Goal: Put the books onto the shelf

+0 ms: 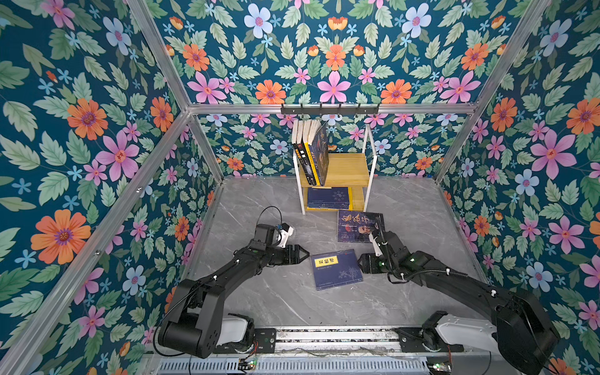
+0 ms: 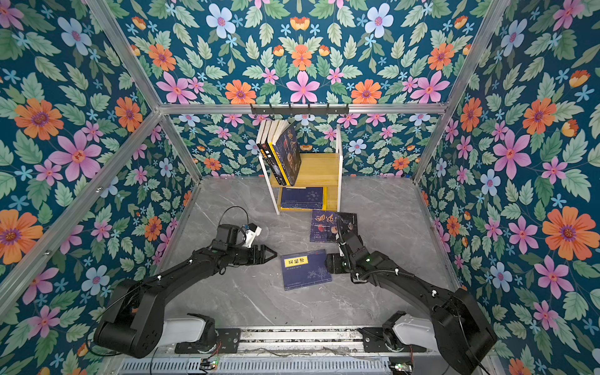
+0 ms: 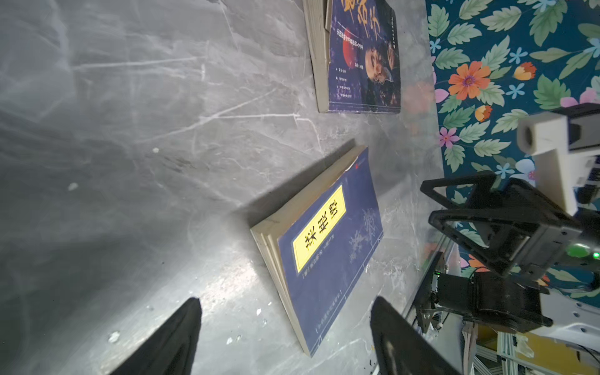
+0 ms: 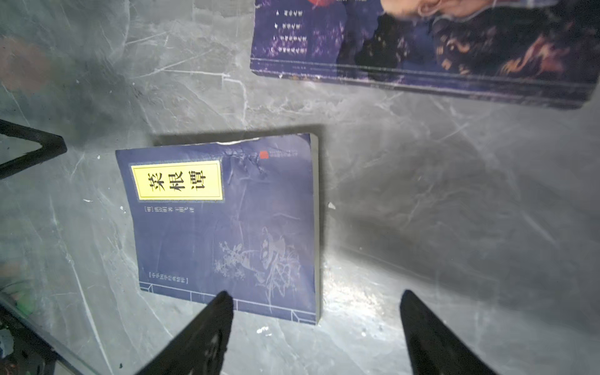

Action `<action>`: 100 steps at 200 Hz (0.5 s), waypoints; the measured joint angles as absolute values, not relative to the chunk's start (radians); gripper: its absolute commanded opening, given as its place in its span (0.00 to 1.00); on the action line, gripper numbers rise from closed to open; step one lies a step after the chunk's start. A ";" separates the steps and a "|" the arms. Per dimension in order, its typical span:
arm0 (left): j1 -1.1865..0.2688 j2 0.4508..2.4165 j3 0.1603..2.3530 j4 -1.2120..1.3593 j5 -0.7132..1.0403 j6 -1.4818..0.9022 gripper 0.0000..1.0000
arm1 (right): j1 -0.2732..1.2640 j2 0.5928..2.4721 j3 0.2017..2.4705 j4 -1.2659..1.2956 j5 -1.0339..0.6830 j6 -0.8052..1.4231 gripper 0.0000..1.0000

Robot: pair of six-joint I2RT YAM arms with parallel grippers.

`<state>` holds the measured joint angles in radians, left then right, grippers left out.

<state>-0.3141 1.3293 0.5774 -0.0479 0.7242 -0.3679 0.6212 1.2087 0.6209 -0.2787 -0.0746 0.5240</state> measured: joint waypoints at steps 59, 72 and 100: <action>-0.370 1.369 0.531 0.030 0.723 -0.420 0.81 | 0.643 1.203 0.525 -0.213 -0.075 0.640 0.79; -0.382 1.375 0.529 0.040 0.719 -0.430 0.81 | 0.646 1.201 0.514 -0.204 -0.076 0.658 0.79; -0.399 1.387 0.513 0.073 0.714 -0.448 0.81 | 0.670 1.183 0.478 -0.179 -0.084 0.702 0.78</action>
<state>-0.3992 1.3869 0.5125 0.0727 0.7143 -0.4477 0.6697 1.1831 0.4782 -0.1791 -0.0841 0.7021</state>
